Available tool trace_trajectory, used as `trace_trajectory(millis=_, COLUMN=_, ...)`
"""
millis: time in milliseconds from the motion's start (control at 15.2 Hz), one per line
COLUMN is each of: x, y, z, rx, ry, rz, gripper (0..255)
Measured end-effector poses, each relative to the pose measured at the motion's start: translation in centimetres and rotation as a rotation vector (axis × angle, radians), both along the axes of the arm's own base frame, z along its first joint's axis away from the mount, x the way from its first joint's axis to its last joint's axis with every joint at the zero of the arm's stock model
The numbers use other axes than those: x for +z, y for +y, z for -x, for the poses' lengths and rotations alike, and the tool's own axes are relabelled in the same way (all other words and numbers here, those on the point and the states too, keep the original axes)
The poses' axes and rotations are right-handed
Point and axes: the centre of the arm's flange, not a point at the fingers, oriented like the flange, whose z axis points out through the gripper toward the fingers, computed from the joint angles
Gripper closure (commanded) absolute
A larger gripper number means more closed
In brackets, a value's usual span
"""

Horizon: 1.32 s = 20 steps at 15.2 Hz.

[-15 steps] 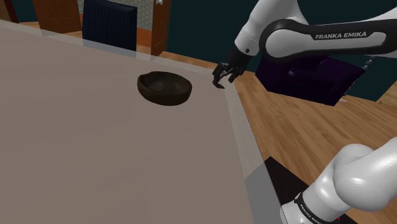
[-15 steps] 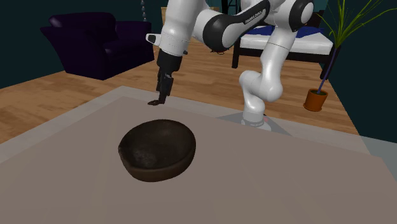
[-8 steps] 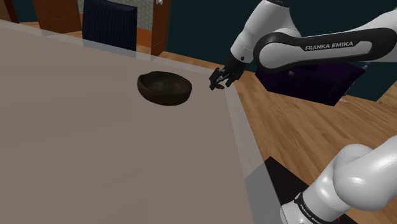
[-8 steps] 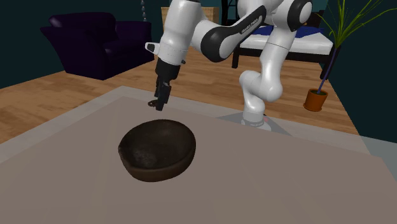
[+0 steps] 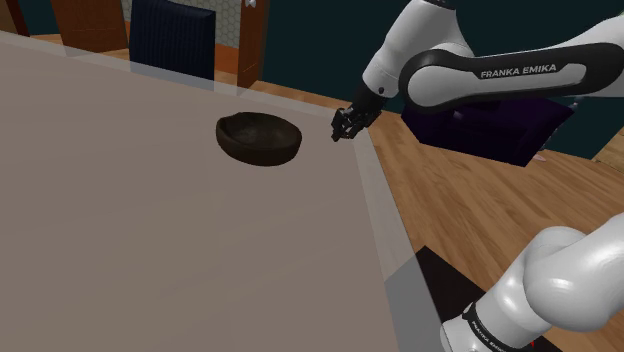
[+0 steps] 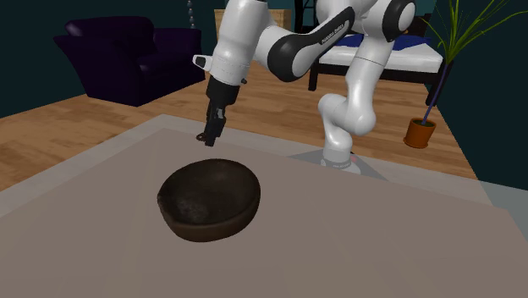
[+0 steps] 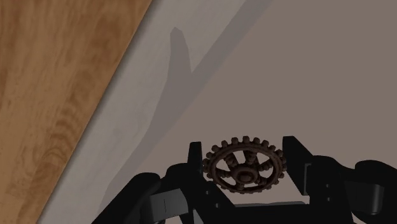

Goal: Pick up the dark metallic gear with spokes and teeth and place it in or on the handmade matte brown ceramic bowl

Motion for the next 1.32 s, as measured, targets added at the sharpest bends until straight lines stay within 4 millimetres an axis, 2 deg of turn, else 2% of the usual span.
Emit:
trace_trajectory(millis=594, x=0.3, y=-0.1, z=0.0, rx=-0.003, ry=0.008, rz=0.002, gripper=255)
trace_trajectory(millis=1320, x=5.9, y=-0.1, z=-0.1, rx=-0.003, ry=0.01, rz=0.002, gripper=255)
